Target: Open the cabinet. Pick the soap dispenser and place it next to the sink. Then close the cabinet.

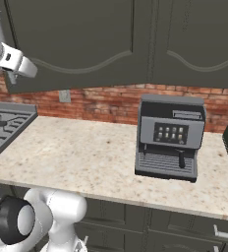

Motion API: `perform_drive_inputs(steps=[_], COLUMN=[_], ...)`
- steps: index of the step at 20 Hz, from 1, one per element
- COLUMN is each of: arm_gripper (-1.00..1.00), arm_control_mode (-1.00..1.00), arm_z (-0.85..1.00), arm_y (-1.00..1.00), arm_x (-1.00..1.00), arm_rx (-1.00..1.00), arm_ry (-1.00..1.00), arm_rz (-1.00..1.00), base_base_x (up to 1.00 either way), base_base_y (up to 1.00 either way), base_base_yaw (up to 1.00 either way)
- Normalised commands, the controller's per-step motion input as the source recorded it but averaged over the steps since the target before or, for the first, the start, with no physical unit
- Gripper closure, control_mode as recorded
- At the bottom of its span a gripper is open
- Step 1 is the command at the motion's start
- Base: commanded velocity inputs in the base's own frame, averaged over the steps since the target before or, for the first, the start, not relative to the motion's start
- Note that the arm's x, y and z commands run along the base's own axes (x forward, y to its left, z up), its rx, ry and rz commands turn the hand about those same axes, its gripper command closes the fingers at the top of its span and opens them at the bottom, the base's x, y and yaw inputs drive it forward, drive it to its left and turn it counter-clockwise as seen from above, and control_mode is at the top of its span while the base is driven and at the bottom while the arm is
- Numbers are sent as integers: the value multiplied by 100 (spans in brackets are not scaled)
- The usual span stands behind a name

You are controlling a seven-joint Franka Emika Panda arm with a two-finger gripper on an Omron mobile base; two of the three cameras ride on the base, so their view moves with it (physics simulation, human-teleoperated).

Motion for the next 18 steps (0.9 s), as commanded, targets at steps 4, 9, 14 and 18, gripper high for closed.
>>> perform_drive_inputs(steps=[4,9,14,18], arm_gripper=[100,100,100,100], arm_control_mode=[-100,-100,-100,-100], arm_z=[0,0,0,0], arm_y=[-100,-100,-100,-100], arm_x=[-10,0,0,-3], arm_rx=[11,12,9,6], arm_ry=[-8,-6,-4,-2], arm_rz=[3,10,14,14], base_base_x=[0,0,0,0], base_base_y=[0,0,0,0], base_base_yaw=[0,0,0,0])
